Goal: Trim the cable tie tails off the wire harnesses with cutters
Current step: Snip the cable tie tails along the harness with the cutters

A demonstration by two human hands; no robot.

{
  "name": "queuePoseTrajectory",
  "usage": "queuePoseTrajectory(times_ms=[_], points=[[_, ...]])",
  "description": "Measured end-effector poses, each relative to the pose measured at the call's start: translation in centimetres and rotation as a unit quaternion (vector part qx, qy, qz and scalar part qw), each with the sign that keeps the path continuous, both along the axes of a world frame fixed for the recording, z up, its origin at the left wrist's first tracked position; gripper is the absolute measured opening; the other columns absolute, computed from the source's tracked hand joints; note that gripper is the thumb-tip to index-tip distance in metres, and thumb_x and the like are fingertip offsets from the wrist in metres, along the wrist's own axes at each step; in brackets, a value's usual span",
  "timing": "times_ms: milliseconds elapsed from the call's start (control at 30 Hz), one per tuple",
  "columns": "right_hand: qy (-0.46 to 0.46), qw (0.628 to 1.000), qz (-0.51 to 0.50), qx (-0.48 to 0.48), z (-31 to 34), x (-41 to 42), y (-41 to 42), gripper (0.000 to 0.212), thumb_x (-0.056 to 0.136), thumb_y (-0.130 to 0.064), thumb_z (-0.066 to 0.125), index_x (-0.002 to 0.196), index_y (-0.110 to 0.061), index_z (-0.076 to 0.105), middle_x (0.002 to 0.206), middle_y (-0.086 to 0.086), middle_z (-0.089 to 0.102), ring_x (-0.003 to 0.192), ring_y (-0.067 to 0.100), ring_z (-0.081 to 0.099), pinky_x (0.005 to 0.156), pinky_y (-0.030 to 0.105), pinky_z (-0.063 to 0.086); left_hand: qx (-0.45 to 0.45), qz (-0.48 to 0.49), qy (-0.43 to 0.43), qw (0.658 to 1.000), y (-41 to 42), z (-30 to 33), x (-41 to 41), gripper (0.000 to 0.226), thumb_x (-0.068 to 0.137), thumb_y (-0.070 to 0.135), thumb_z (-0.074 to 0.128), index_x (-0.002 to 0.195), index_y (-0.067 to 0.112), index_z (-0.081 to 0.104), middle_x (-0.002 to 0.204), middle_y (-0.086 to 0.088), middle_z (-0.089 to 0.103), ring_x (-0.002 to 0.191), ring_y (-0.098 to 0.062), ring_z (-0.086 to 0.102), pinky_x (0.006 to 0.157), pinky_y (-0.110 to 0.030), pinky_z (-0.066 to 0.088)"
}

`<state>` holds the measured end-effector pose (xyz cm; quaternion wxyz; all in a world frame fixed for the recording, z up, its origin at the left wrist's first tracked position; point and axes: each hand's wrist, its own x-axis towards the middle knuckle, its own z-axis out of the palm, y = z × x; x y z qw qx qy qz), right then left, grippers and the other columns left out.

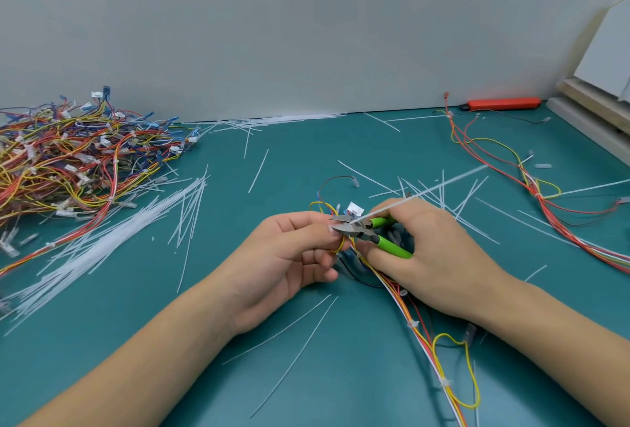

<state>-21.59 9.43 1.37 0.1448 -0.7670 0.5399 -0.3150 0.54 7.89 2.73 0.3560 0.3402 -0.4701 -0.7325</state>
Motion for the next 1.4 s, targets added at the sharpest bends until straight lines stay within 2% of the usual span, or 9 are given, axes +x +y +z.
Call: queuePoseTrajectory(times_ms=[100, 200, 300, 433, 533, 667, 767, 1233, 1400], points=[[-0.003, 1.000, -0.001, -0.007, -0.03, 0.00, 0.03, 0.030, 0.084, -0.058, 0.062, 0.101, -0.034, 0.069, 0.092, -0.021, 0.064, 0.095, 0.003, 0.056, 0.081, 0.018, 0.042, 0.003, 0.001, -0.002, 1.000, -0.02, 0.07, -0.06, 0.014, 0.083, 0.012, 0.072, 0.095, 0.008, 0.076, 0.086, -0.010, 0.070, 0.062, -0.014, 0.053, 0.062, -0.028, 0.055], [-0.012, 1.000, -0.002, -0.009, -0.07, -0.01, 0.05, 0.036, 0.081, -0.063, 0.057, 0.095, -0.033, 0.069, 0.087, -0.018, 0.065, 0.091, 0.005, 0.058, 0.078, 0.024, 0.047, -0.001, -0.001, -0.002, 1.000, 0.04, 0.10, -0.04, 0.013, 0.083, 0.012, 0.071, 0.094, 0.009, 0.076, 0.086, -0.010, 0.070, 0.062, -0.014, 0.054, 0.061, -0.028, 0.055], [-0.020, 1.000, -0.013, -0.014, -0.13, -0.12, 0.02, 0.032, 0.079, -0.063, 0.060, 0.083, -0.032, 0.067, 0.076, -0.012, 0.063, 0.085, 0.008, 0.058, 0.073, 0.031, 0.049, -0.005, -0.006, 0.000, 1.000, 0.06, 0.10, -0.03, 0.013, 0.084, 0.014, 0.072, 0.096, 0.008, 0.075, 0.087, -0.010, 0.070, 0.063, -0.015, 0.054, 0.062, -0.028, 0.055], [-0.012, 0.999, -0.024, -0.028, -0.12, -0.14, -0.05, 0.032, 0.077, -0.061, 0.061, 0.070, -0.030, 0.061, 0.065, -0.009, 0.056, 0.077, 0.009, 0.056, 0.068, 0.033, 0.046, -0.010, -0.014, 0.000, 1.000, 0.00, 0.15, 0.04, 0.009, 0.086, 0.015, 0.072, 0.093, 0.011, 0.075, 0.089, -0.009, 0.069, 0.064, -0.015, 0.053, 0.063, -0.028, 0.055], [-0.014, 0.999, -0.029, -0.027, -0.14, -0.11, -0.02, 0.032, 0.077, -0.063, 0.060, 0.072, -0.031, 0.062, 0.066, -0.009, 0.057, 0.077, 0.009, 0.056, 0.068, 0.033, 0.046, -0.011, -0.017, 0.001, 1.000, 0.05, 0.12, 0.10, 0.010, 0.085, 0.016, 0.072, 0.094, 0.011, 0.075, 0.089, -0.009, 0.069, 0.064, -0.015, 0.053, 0.064, -0.029, 0.055], [-0.029, 0.999, -0.009, -0.016, -0.12, 0.00, 0.03, 0.031, 0.078, -0.061, 0.061, 0.092, -0.035, 0.071, 0.085, -0.015, 0.068, 0.089, 0.008, 0.062, 0.079, 0.035, 0.052, -0.004, -0.008, 0.001, 1.000, 0.03, 0.14, -0.05, 0.013, 0.084, 0.014, 0.072, 0.096, 0.011, 0.076, 0.088, -0.010, 0.070, 0.063, -0.015, 0.054, 0.063, -0.028, 0.055], [-0.041, 0.999, -0.004, -0.020, -0.18, 0.03, 0.12, 0.031, 0.080, -0.059, 0.063, 0.098, -0.035, 0.070, 0.092, -0.018, 0.069, 0.094, 0.008, 0.063, 0.082, 0.035, 0.052, 0.002, -0.004, 0.002, 1.000, 0.04, 0.19, -0.14, 0.012, 0.083, 0.013, 0.072, 0.093, 0.012, 0.077, 0.087, -0.010, 0.070, 0.062, -0.015, 0.054, 0.062, -0.028, 0.055], [-0.031, 0.999, -0.002, -0.019, -0.14, 0.07, 0.06, 0.034, 0.081, -0.062, 0.061, 0.098, -0.033, 0.070, 0.090, -0.017, 0.067, 0.091, 0.008, 0.061, 0.081, 0.031, 0.051, -0.002, -0.004, 0.000, 1.000, 0.14, 0.15, -0.11, 0.015, 0.083, 0.012, 0.070, 0.096, 0.009, 0.074, 0.085, -0.010, 0.069, 0.061, -0.015, 0.053, 0.061, -0.028, 0.055], [-0.022, 0.999, -0.003, -0.026, -0.13, 0.08, 0.04, 0.028, 0.080, -0.059, 0.060, 0.084, -0.032, 0.066, 0.079, -0.016, 0.063, 0.086, 0.008, 0.058, 0.076, 0.029, 0.047, -0.011, -0.015, 0.000, 1.000, 0.11, 0.09, -0.02, 0.013, 0.080, 0.014, 0.075, 0.092, 0.010, 0.074, 0.084, -0.009, 0.069, 0.062, -0.014, 0.053, 0.062, -0.027, 0.055]])
